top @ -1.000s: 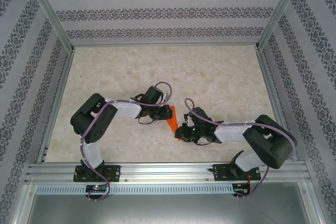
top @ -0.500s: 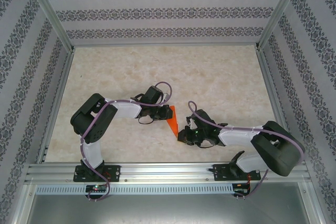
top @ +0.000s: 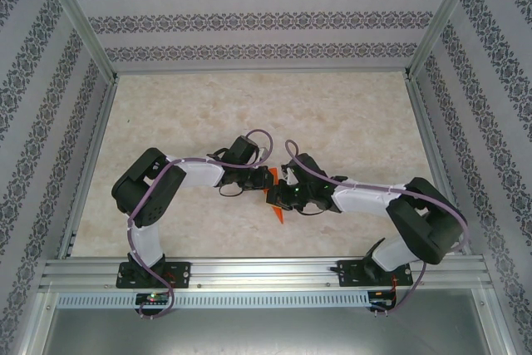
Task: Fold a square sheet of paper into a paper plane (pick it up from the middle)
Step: Fold the wing for the fifth time at the center of the table.
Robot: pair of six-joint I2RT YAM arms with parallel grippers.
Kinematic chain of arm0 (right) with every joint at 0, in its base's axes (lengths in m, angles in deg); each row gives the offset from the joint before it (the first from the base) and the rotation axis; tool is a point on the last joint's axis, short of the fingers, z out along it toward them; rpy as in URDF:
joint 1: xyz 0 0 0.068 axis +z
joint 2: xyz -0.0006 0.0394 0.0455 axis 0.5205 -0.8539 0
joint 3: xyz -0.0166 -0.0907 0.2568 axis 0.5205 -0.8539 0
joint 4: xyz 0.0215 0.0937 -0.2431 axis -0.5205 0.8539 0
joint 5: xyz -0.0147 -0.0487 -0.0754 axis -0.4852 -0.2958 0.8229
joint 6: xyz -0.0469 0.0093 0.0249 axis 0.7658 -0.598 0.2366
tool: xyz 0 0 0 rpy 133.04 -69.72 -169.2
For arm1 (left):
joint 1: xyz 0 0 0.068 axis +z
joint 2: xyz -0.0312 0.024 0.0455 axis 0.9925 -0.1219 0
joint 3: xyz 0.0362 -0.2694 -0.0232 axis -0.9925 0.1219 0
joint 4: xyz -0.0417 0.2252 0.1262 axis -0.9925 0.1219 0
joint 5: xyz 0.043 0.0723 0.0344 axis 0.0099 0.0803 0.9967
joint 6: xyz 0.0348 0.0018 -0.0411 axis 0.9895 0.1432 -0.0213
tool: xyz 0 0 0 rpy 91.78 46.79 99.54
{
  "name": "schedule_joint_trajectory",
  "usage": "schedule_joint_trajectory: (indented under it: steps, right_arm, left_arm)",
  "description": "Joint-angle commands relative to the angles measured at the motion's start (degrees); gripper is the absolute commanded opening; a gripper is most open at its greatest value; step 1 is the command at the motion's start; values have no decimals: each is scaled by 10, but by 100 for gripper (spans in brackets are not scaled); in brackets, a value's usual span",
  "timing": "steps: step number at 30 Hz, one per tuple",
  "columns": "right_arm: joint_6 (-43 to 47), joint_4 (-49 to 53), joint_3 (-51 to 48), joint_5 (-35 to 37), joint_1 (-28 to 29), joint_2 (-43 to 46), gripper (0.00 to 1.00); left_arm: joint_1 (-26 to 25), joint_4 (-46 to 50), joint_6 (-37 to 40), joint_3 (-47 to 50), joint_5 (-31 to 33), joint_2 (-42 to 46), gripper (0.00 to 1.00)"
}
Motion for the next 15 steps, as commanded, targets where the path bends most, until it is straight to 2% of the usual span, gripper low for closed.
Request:
schedule_joint_trajectory:
  steps: [1, 7, 9, 15]
  right_arm:
    - [2, -28, 8, 12, -7, -25, 15]
    - [14, -19, -10, 12, -17, -66, 14]
    - [17, -4, -31, 18, -17, -56, 15]
    - [0, -42, -114, -35, -8, 3, 16]
  left_arm:
    - [-1, 45, 9, 5, 34, -21, 17]
    - [-1, 49, 12, 4, 31, -21, 17]
    - [-1, 52, 13, 3, 33, -19, 17]
    - [-1, 60, 16, -6, 37, -19, 17]
